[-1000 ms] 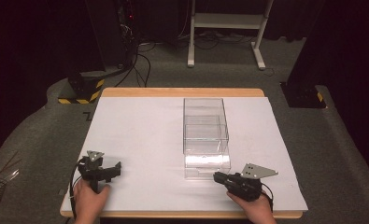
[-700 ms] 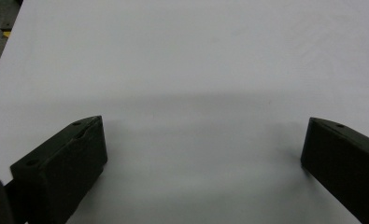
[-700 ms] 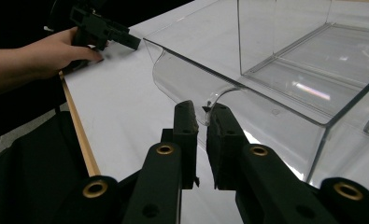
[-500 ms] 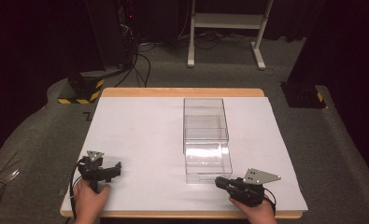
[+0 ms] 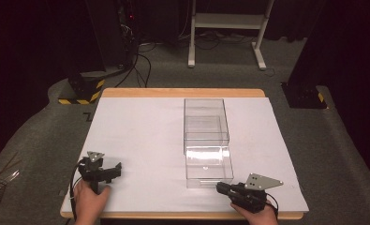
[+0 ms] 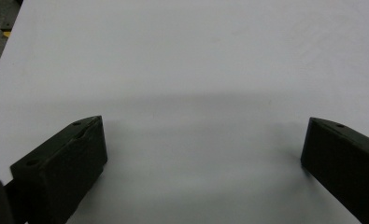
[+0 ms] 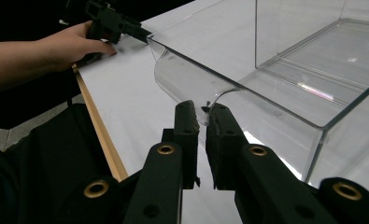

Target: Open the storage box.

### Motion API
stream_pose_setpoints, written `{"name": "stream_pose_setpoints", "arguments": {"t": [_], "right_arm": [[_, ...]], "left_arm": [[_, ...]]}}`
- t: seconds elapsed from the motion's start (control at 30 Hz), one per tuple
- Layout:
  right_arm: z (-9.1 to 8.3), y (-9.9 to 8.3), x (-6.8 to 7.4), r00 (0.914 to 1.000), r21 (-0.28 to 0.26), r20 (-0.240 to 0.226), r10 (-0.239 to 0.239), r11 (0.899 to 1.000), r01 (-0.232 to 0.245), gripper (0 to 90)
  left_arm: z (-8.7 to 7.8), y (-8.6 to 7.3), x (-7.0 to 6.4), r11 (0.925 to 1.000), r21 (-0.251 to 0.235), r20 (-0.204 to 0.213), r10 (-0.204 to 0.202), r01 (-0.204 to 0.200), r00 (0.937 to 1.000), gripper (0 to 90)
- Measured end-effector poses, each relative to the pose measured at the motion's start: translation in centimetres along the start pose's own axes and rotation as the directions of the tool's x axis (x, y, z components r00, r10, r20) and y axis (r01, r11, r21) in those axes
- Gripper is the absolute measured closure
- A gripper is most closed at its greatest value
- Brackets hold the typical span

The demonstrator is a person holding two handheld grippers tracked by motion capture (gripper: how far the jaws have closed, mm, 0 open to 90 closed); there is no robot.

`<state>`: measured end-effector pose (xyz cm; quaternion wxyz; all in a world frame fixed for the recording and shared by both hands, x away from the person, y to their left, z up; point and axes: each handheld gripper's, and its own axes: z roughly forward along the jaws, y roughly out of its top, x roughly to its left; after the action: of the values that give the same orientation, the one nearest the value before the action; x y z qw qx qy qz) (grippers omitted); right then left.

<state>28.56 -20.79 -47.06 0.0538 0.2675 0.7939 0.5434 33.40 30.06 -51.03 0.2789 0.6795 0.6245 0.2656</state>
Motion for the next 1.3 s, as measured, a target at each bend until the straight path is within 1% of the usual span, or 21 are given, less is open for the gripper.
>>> {"name": "stream_pose_setpoints", "arguments": {"t": [0.33, 0.73, 0.8, 0.9, 0.97, 1.03, 1.1, 1.3], "right_arm": [[0.0, -0.2, 0.3, 0.9999, -0.002, -0.012, -0.003, 1.000, 0.003, 83.4], [-0.1, -0.3, 0.5, 1.0000, -0.003, -0.010, -0.002, 1.000, 0.002, 83.2], [-0.1, -0.3, 0.5, 0.9999, -0.001, -0.010, -0.003, 1.000, 0.002, 82.5], [-0.3, -0.1, 0.6, 1.0000, -0.009, -0.001, -0.002, 1.000, 0.002, 74.2], [-0.6, 0.0, 0.6, 1.0000, -0.015, 0.007, -0.002, 1.000, 0.002, 71.1], [-0.9, 0.2, 0.6, 0.9999, -0.020, 0.015, -0.001, 1.000, 0.001, 70.4], [-1.1, 0.3, 0.6, 0.9997, -0.015, 0.022, -0.011, 1.000, 0.011, 70.8], [-2.0, 0.7, 0.7, 0.9993, -0.050, 0.030, -0.020, 0.999, 0.021, 72.0]], "left_arm": [[0.0, 0.0, 0.0, 1.0000, -0.001, -0.001, 0.000, 0.000, 1.0000, 0.4], [0.0, 0.0, 0.0, 1.0000, 0.001, 0.001, -0.001, 0.001, 1.0000, 0.4], [0.0, 0.0, 0.0, 1.0000, 0.001, 0.001, -0.001, 0.001, 1.0000, 0.4], [0.0, 0.0, 0.0, 1.0000, 0.001, 0.001, 0.000, 0.000, 1.0000, 0.4], [0.0, 0.0, 0.0, 1.0000, 0.001, 0.001, 0.000, 0.000, 1.0000, 0.4], [0.0, 0.0, 0.0, 1.0000, 0.001, 0.001, 0.000, 0.000, 1.0000, 0.4], [0.0, 0.0, 0.0, 1.0000, 0.001, 0.001, 0.000, 0.000, 1.0000, 0.4], [0.0, 0.0, 0.0, 1.0000, 0.001, 0.000, 0.000, 0.000, 1.0000, 0.4]]}}
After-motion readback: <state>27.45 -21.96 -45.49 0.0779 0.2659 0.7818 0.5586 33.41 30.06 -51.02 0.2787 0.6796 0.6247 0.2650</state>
